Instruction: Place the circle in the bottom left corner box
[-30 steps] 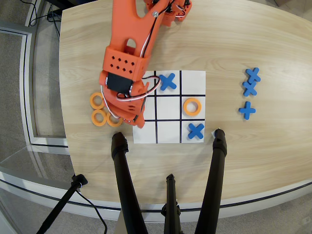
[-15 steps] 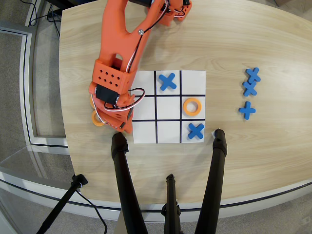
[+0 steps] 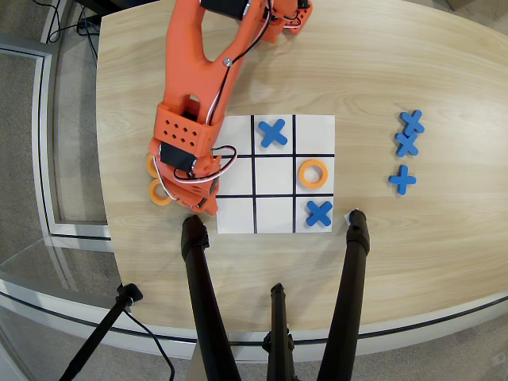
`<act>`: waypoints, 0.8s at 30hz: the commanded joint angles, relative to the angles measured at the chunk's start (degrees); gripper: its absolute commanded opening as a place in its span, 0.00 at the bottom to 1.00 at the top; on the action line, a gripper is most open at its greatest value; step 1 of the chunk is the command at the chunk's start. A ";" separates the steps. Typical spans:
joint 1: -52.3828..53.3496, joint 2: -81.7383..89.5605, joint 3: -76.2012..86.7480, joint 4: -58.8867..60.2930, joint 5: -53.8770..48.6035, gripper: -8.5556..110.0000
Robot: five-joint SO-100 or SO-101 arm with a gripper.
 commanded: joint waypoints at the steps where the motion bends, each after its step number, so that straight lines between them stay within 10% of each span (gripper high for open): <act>1: -0.26 -0.18 -1.67 -0.97 0.70 0.27; 24: 0.26 -4.04 0.00 -4.13 0.70 0.27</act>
